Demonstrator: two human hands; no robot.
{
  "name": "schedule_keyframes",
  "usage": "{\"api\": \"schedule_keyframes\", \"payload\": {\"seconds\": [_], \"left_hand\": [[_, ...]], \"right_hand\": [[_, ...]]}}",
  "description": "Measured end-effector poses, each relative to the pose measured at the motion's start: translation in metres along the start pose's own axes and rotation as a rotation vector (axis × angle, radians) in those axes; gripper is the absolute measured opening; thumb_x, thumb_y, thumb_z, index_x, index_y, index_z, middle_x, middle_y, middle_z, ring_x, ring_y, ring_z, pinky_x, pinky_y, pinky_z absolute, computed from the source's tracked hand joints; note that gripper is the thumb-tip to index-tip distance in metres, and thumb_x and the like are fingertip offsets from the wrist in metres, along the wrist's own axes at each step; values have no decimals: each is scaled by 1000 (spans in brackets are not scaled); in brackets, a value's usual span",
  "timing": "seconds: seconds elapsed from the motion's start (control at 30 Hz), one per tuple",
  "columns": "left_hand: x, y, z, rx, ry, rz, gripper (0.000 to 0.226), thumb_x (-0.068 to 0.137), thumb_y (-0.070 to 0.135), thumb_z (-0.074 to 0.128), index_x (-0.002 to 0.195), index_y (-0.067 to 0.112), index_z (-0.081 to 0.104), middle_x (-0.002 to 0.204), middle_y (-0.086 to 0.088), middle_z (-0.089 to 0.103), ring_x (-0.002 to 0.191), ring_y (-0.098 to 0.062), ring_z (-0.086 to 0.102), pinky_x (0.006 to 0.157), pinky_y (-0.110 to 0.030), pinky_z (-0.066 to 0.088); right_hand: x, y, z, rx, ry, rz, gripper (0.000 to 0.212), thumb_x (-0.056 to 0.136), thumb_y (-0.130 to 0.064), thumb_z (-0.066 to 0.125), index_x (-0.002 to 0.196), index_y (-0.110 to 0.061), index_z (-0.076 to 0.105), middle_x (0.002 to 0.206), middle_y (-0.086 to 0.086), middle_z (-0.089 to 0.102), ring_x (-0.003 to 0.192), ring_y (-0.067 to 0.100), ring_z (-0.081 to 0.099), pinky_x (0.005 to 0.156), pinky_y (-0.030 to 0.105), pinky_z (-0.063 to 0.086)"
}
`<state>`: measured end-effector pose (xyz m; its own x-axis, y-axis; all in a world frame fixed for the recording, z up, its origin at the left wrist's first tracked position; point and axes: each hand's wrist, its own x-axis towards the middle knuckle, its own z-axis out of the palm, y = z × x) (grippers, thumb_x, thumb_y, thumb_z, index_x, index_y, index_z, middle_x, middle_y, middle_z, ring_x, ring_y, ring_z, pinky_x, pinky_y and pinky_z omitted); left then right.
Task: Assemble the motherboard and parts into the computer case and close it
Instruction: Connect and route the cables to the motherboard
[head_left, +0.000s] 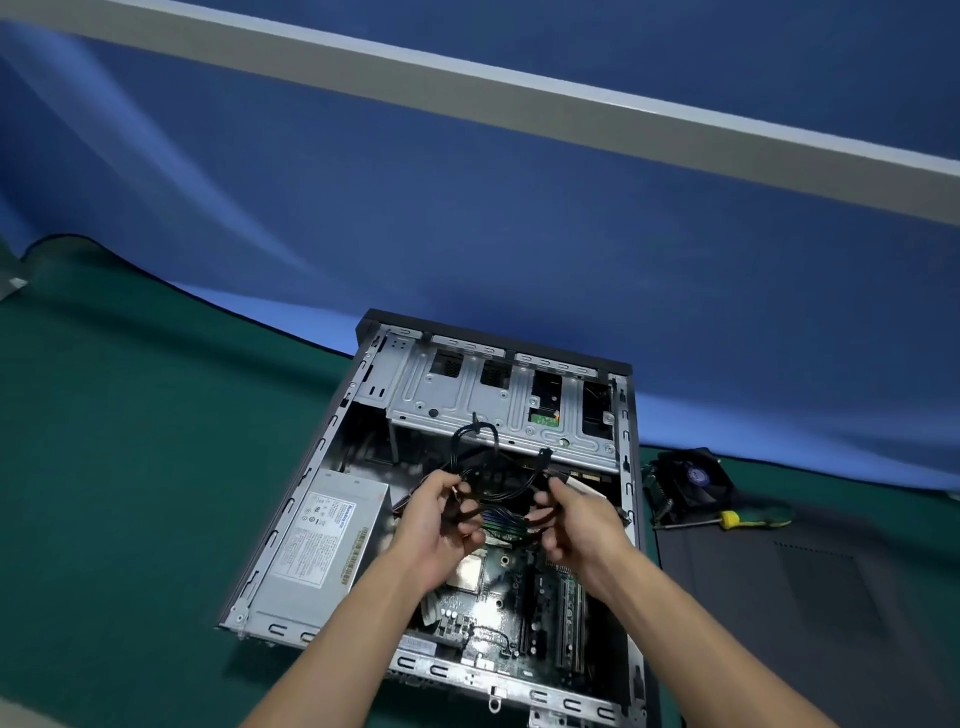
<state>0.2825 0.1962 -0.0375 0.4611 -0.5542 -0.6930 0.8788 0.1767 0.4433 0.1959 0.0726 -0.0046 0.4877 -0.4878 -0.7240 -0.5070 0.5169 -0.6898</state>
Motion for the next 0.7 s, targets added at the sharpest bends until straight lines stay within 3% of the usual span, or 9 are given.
{"api": "schedule_keyframes", "payload": {"seconds": [0.2, 0.3, 0.37, 0.43, 0.5, 0.57, 0.63, 0.7], "left_hand": [[2, 6, -7, -26, 137, 42, 16, 92, 8, 40, 78, 8, 48, 59, -8, 53, 56, -19, 46, 43, -25, 47], [6, -1, -7, 245, 221, 31, 19, 93, 4, 38, 84, 4, 54, 63, -8, 57, 52, -17, 47, 34, -18, 36], [10, -9, -8, 416, 235, 14, 17, 93, 3, 37, 83, 4, 50, 58, -6, 56, 43, -13, 41, 37, -17, 28], [13, -13, -8, 567, 257, 33, 12, 94, 5, 38, 91, 3, 50, 70, -12, 59, 46, -15, 47, 41, -19, 33], [13, -17, -10, 917, 327, 138, 23, 95, 11, 44, 115, 5, 52, 96, -12, 63, 70, -20, 59, 58, -27, 44], [10, -21, -8, 1191, 418, 329, 37, 93, 13, 49, 130, 13, 48, 114, -5, 62, 87, -15, 59, 76, -29, 45], [7, -22, 0, 1229, 338, 581, 40, 90, 6, 51, 126, 21, 53, 121, 5, 58, 92, -9, 56, 84, -27, 46], [7, -21, 9, 1247, 139, 656, 39, 87, 2, 50, 115, 28, 61, 116, 10, 60, 82, -8, 56, 78, -26, 48]], "right_hand": [[2, -3, -10, -62, 8, -51, 20, 94, -14, 54, 77, -9, 63, 66, 5, 71, 38, 7, 48, 39, 17, 34], [-1, -2, -10, -225, -16, -122, 25, 90, -14, 59, 66, -9, 64, 62, 8, 69, 36, 7, 45, 38, 16, 33], [-2, 0, -9, -392, 0, -179, 32, 90, -16, 61, 58, -10, 61, 52, 7, 63, 33, 8, 42, 37, 17, 32], [-1, 3, -9, -649, 64, -234, 38, 88, -20, 61, 52, -13, 56, 43, 0, 55, 33, 8, 39, 41, 19, 32], [-1, 5, -9, -861, 135, -277, 38, 84, -21, 60, 49, -18, 47, 41, -5, 45, 35, 10, 36, 44, 22, 29], [0, 9, -9, -908, 179, -307, 39, 82, -20, 57, 48, -18, 39, 39, -7, 38, 36, 10, 33, 43, 22, 25], [2, 10, -9, -874, 189, -315, 39, 82, -19, 56, 49, -18, 35, 39, -7, 36, 37, 12, 34, 44, 23, 24], [5, 11, -8, -829, 180, -313, 40, 84, -18, 56, 51, -19, 35, 43, -4, 39, 43, 16, 38, 49, 26, 28]]}}
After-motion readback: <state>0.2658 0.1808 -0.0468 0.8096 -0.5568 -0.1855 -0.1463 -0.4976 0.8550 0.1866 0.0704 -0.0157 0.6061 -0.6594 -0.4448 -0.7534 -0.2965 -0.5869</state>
